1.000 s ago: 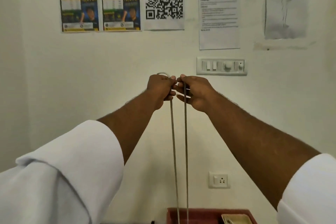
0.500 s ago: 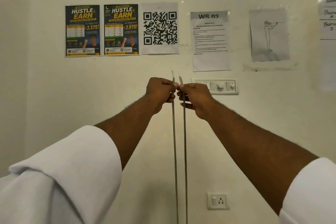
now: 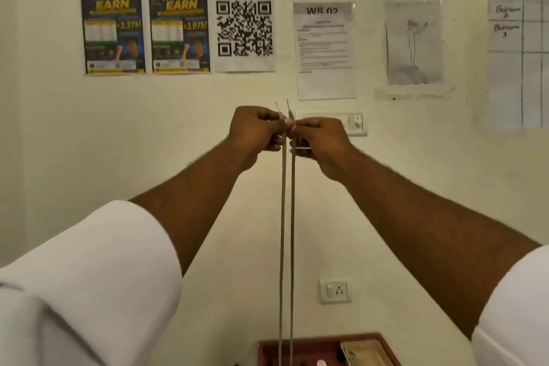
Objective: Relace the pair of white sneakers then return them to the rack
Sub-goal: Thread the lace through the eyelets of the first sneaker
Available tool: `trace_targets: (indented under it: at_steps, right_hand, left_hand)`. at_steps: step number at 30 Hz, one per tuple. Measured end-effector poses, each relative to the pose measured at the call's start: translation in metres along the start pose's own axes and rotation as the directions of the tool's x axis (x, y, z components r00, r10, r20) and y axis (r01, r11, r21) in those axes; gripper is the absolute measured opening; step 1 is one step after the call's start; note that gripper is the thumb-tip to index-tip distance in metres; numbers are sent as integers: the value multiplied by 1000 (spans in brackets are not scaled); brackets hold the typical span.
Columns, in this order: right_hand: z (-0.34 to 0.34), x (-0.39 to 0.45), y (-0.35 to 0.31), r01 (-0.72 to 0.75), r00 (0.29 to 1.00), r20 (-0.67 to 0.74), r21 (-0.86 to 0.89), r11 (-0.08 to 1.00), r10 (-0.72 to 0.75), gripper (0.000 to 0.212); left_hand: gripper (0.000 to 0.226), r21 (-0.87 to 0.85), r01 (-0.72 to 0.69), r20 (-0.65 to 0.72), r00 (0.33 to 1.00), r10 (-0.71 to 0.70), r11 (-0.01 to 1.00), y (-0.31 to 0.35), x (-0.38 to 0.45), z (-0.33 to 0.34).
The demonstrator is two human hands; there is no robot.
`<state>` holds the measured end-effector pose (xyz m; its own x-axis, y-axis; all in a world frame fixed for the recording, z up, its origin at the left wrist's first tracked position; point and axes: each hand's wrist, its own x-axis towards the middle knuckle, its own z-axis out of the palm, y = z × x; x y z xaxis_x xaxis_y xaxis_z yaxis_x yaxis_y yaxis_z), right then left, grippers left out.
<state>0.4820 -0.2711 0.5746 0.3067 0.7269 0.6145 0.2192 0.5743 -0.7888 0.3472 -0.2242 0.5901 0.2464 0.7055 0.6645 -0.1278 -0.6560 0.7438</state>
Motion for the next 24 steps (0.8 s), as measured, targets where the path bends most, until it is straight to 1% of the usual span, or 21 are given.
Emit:
trace_targets:
  at_steps: [2, 5, 7, 10, 13, 16, 17, 19, 22, 23, 24]
  right_hand:
    - [-4, -25, 0, -22, 999, 43, 62, 998, 20, 10]
    - [-10, -69, 20, -112, 988, 113, 92, 990, 101, 16]
    - [-13, -93, 45, -194, 974, 130, 78, 978, 183, 22]
    - [-11, -125, 102, -335, 937, 119, 42, 941, 329, 24]
    - [-6, -150, 167, -477, 875, 102, 12, 879, 473, 20]
    - [0, -172, 234, -596, 801, 78, 11, 803, 593, 7]
    - [2, -178, 254, -625, 780, 62, 26, 781, 622, 5]
    - [5, -186, 296, -675, 738, 29, 36, 737, 674, 10]
    - [4, -198, 352, -707, 707, -12, -10, 707, 707, 11]
    - [3, -202, 373, -717, 697, -28, -25, 696, 717, 14]
    - [1, -205, 392, -720, 694, -49, -48, 692, 719, 18]
  left_hand:
    - [10, -39, 7, 13, 1000, -7, 999, -1, -26, 0]
    - [10, -104, 84, 39, 996, -80, 991, -23, -74, 0]
    - [12, -136, 168, 48, 985, -163, 976, -51, -104, 2]
    - [12, -146, 346, 41, 938, -344, 927, -108, -144, 9]
    - [13, -146, 506, 23, 861, -509, 850, -168, -175, 15]
    - [17, -124, 624, 6, 778, -628, 771, -231, -201, 18]
    - [19, -123, 653, 1, 753, -658, 747, -251, -209, 18]
    - [25, -117, 707, -5, 702, -713, 697, -292, -225, 17]
    - [42, -14, 794, 1, 608, -794, 608, -348, -249, 13]
    - [47, 42, 831, 15, 555, -832, 555, -369, -258, 11]
    - [45, 120, 856, 40, 503, -864, 504, -387, -266, 10]
